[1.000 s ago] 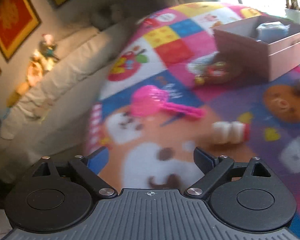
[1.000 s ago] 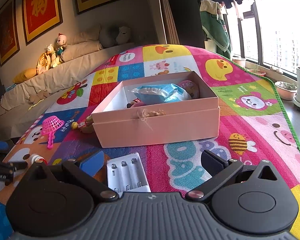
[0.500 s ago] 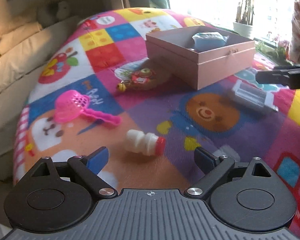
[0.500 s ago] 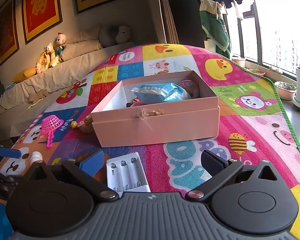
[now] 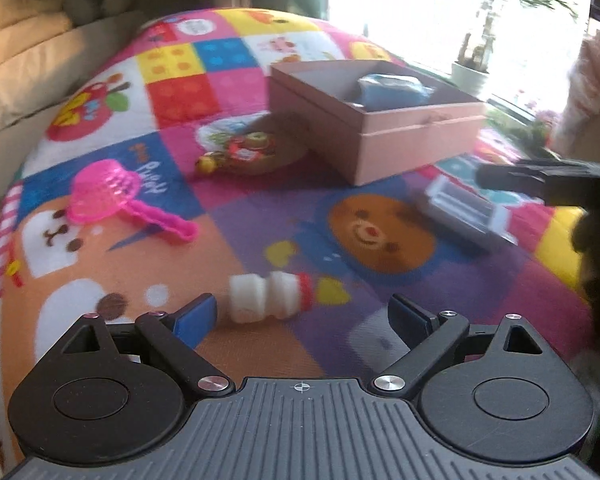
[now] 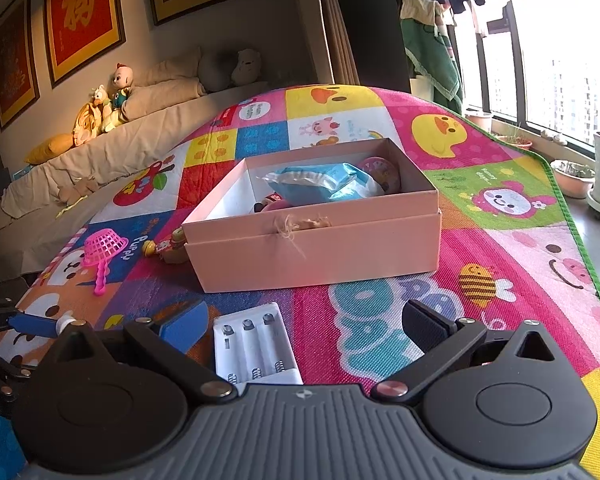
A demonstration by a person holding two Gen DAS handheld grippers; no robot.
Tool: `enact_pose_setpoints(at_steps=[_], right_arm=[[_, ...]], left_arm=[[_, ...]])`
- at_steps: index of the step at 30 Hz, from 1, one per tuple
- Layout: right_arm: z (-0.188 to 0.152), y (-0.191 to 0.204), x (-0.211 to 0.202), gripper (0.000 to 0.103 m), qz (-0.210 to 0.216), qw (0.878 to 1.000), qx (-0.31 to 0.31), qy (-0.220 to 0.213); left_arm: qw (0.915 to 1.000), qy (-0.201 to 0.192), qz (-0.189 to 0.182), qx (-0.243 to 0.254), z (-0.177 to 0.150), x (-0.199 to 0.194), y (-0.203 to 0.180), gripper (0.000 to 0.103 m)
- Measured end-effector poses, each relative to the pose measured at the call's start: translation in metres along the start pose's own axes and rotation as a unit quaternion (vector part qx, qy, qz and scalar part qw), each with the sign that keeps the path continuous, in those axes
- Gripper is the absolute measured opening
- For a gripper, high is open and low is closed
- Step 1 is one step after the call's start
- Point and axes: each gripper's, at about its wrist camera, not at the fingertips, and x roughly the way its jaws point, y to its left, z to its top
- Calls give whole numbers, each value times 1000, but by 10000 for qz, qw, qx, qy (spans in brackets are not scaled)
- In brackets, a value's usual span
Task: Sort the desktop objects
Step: 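Grasp the white yogurt bottle with the left gripper while the right gripper holds the battery holder, then drop the yogurt bottle and battery holder into the pink box with both grippers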
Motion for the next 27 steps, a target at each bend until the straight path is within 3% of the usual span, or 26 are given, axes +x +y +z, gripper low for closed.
enact_pose_setpoints(at_steps=[3, 6, 8, 12, 16, 20, 24, 27], right_arm=[[0, 1, 1, 103, 38, 10000, -33, 39], [1, 8, 9, 103, 631, 9956, -428, 554], [0, 20, 10, 102, 783, 9905, -879, 706], [-3, 43, 14, 87, 601, 9797, -1696, 887], [1, 42, 23, 74, 580, 9790, -1592, 1131], [6, 39, 27, 48, 611, 9774, -1531, 1325], [13, 40, 17, 47, 881, 9737, -1494, 1480], [30, 41, -7, 47, 992, 9745, -1613, 1204]], left_arm=[[9996, 17, 81, -266, 3, 3, 5, 81], [9990, 20, 203, -391, 6, 7, 6, 68], [9987, -8, 270, -435, 6, 7, 5, 60], [9981, -87, 332, -510, 4, 6, 5, 59], [9981, -146, 398, -441, 0, 4, 2, 57], [9977, -201, 432, -474, -1, 0, 1, 48], [9975, -366, 419, -446, 4, -13, -2, 48], [9958, -831, 323, -207, 29, -40, -10, 48]])
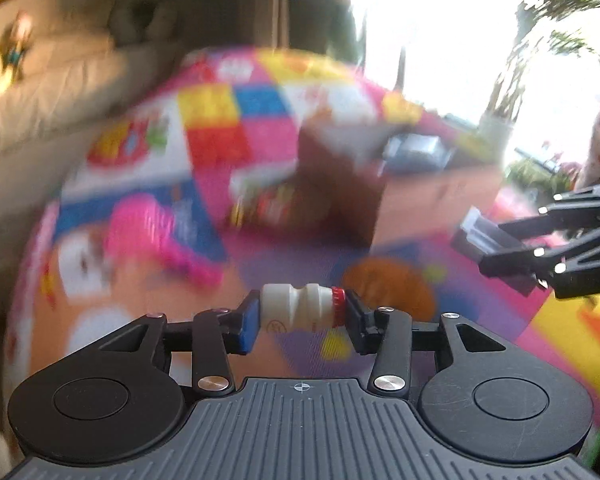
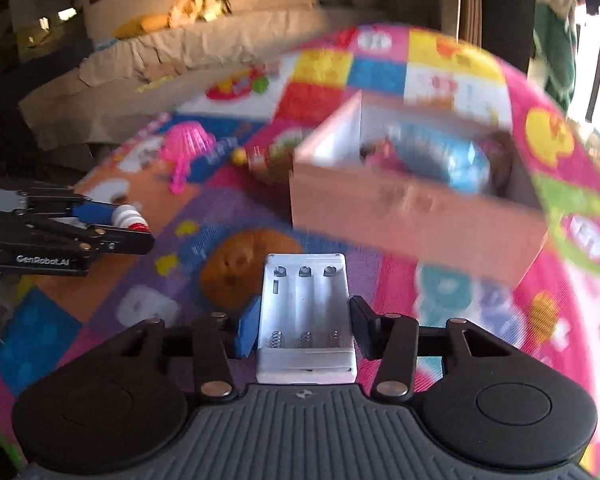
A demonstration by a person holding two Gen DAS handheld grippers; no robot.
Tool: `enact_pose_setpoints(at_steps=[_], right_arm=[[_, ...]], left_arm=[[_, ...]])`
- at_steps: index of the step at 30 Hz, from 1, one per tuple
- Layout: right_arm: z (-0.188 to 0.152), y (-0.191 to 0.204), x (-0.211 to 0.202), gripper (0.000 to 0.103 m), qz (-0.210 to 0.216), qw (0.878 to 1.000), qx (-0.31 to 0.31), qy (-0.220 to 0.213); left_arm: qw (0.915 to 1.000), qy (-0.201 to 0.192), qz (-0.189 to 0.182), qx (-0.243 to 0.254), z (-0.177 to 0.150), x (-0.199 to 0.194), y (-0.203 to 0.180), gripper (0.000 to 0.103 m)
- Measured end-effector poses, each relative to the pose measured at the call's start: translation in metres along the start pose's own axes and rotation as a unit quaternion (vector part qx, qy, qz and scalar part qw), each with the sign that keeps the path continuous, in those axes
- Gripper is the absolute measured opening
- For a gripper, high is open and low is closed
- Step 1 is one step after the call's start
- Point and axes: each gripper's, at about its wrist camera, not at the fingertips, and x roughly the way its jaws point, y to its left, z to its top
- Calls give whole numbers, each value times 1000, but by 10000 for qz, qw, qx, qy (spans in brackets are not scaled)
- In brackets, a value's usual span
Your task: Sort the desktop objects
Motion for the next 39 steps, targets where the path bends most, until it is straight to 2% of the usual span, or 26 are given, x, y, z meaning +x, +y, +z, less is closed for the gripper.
enact_pose_setpoints(at_steps=[4, 7, 11, 13, 14, 18, 22, 26, 28, 31, 32, 33, 35, 39], right_arm=[[38, -6, -58, 47, -247, 9950, -188, -953], [67, -17, -93, 47, -438, 9875, -232, -1495], [95, -45, -110, 47, -604, 9821, 20, -1783], [104, -61, -109, 47, -762, 9795, 186, -1857], [107, -68, -108, 47, -830, 9785, 257, -1873], [114, -94, -88, 47, -1020, 9779, 595, -1723], [115, -118, -49, 47, -1035, 9830, 815, -1282], [130, -131, 3, 47, -808, 9864, 1136, -870], [142, -137, 36, 47, -682, 9849, 1479, -583], [152, -147, 79, 48, -555, 9763, 2077, -261], [153, -150, 88, 53, -564, 9730, 2229, -180], [153, -151, 94, 57, -579, 9700, 2357, -136], [152, -149, 96, 58, -606, 9673, 2456, -164], [150, -136, 90, 64, -704, 9706, 2294, -167]], left_arm=[[9962, -717, -139, 469, 50, -19, -19, 48], [9912, -1056, -243, 763, 82, -8, -40, 48], [9902, -1011, -466, 847, 109, 38, -67, 48], [9915, -960, -538, 691, 116, 66, -73, 51], [9930, -869, -579, 558, 117, 77, -72, 55], [9961, -622, -621, 55, 96, 85, -49, 82], [9984, -461, -331, 63, 56, 71, -27, 86], [9991, -255, -123, -309, 31, 60, 0, 92], [9988, -186, 12, -455, 23, 58, 11, 95], [9978, -24, 168, -644, 10, 50, 30, 96], [9974, 21, 244, -678, 7, 49, 35, 97], [9970, 63, 327, -701, 1, 46, 40, 97], [9956, 167, 534, -750, -10, 42, 51, 98], [9910, 194, 982, -885, -24, 38, 67, 100]])
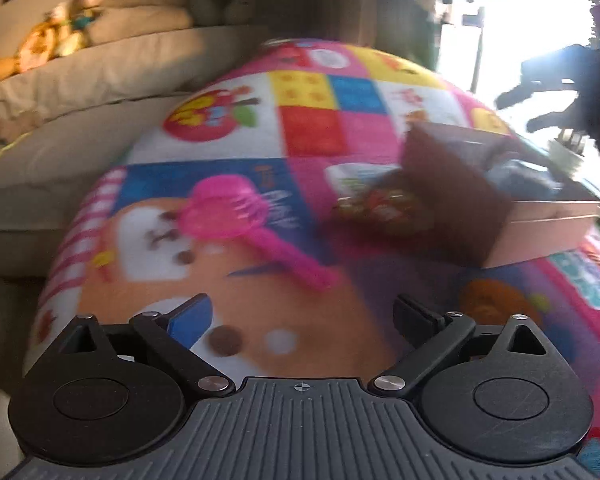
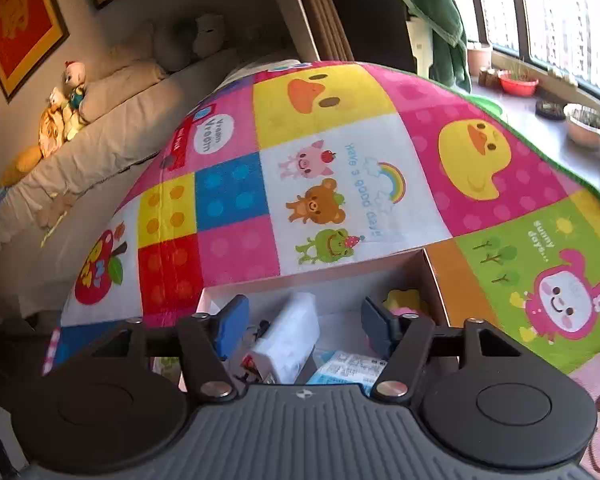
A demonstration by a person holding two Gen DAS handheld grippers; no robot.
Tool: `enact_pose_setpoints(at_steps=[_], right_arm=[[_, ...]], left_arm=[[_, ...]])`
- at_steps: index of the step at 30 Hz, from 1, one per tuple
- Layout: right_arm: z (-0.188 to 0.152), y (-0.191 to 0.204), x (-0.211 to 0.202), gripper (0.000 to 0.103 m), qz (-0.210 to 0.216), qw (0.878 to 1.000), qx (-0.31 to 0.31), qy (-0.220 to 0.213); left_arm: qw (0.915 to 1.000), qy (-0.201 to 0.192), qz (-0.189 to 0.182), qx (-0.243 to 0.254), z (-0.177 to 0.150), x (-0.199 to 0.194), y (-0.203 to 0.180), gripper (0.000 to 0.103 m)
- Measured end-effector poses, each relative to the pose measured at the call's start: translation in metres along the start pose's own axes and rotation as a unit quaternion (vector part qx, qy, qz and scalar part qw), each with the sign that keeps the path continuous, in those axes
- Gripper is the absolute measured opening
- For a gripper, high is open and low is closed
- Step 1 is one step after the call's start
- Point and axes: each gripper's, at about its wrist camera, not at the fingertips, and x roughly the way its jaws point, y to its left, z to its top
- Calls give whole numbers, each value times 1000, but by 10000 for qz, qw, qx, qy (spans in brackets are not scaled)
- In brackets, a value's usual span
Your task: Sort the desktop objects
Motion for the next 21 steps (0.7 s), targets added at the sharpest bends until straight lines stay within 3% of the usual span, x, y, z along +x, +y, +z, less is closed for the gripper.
enact_pose_setpoints(at_steps=[3, 5, 7, 10, 13, 15, 19, 21], right_arm=[[-10, 26, -9, 65, 73, 9990, -438, 42], [-19, 53, -10, 72, 257, 9960, -851, 118], [-27, 81, -6, 73, 473, 9914, -1191, 247], [-40, 122, 11, 73, 836, 9825, -1562, 581], [-50, 152, 40, 70, 760, 9782, -1707, 909], [-56, 165, 61, 56, 526, 9782, -1703, 1069], [-74, 182, 83, 46, -8, 9705, -2239, 898], [-86, 182, 82, 29, -12, 9646, -2448, 984]], left_arm=[[9996, -3, 140, -262, -5, 2, 11, 101], [9990, 85, 124, -416, -9, 7, 14, 101], [9986, 58, 116, -505, -9, 7, 18, 101], [9985, -23, 103, -534, -12, 4, 19, 102], [9982, -95, 147, -581, -13, 3, 19, 102], [9979, -114, 122, -631, -14, 2, 20, 102], [9969, -115, 32, -780, -14, 3, 25, 102], [9966, -110, 7, -818, -14, 4, 27, 102]])
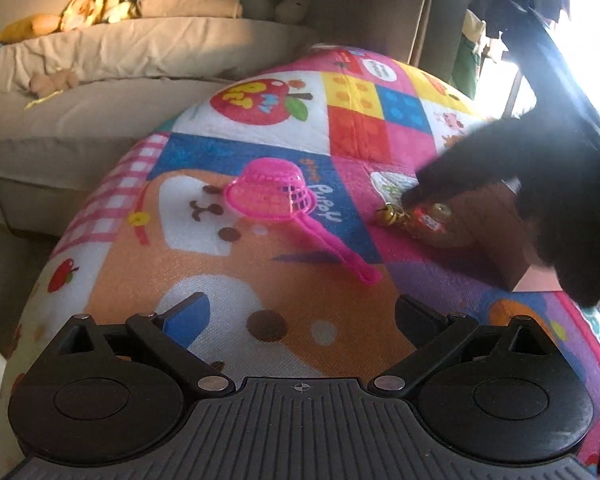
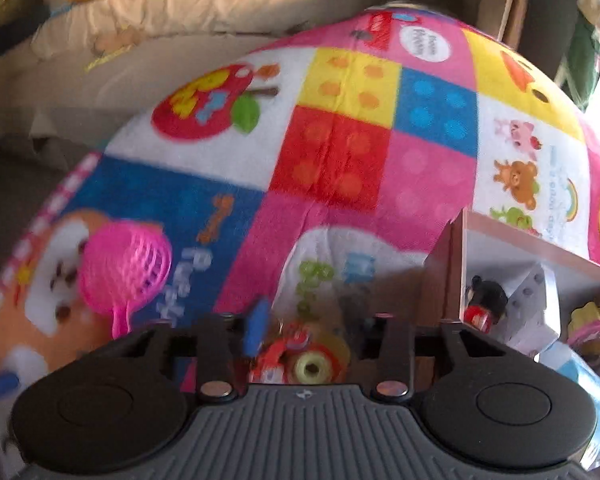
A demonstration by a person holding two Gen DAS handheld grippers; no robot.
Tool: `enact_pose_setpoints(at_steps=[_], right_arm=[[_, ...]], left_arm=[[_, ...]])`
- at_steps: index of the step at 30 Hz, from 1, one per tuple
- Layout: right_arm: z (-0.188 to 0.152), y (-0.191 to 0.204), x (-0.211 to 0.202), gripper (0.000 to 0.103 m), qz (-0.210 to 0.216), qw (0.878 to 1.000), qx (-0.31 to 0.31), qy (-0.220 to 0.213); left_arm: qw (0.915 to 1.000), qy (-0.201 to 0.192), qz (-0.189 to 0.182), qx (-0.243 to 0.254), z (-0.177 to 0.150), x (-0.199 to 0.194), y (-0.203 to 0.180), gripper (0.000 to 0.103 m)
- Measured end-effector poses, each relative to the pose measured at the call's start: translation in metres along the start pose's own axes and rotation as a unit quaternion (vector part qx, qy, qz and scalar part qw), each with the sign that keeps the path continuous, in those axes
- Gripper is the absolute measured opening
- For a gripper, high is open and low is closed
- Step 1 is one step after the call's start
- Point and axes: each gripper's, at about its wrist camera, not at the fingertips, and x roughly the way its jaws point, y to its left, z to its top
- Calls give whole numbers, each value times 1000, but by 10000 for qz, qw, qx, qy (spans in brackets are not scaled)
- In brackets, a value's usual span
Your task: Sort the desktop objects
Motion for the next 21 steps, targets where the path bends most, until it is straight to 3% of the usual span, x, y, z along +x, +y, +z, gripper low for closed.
enact_pose_setpoints(at_steps=[3, 7, 9, 11, 14, 17, 18, 21], right_arm=[[-21, 10, -16, 28, 163, 9993, -340, 3], [-50, 9, -50, 28, 972, 9937, -459, 312], [-58, 4, -72, 28, 1194, 9911, -536, 237], [-59, -10, -91, 28, 1044, 9934, -456, -123], [-51, -53, -108, 28, 613, 9960, 169, -622], [-53, -99, -114, 30, -60, 9917, 892, -926], [-57, -110, -116, 31, -29, 9898, 1102, -898], [-73, -107, -130, 35, 657, 9869, 1069, -1012]], left_arm=[[10000, -7, 24, 13, 0, 0, -1, 102], [9999, -46, 70, 56, -2, -3, -4, 102], [9999, 14, 86, 81, -1, -1, -4, 102], [9999, 50, 98, 77, -1, 0, -4, 102], [9999, 49, 98, 84, -2, 0, -3, 103], [9999, 100, 109, 82, -1, 2, -4, 103], [9998, 118, 112, 76, -1, 3, -3, 103], [9998, 146, 143, 23, 0, 4, -2, 103]])
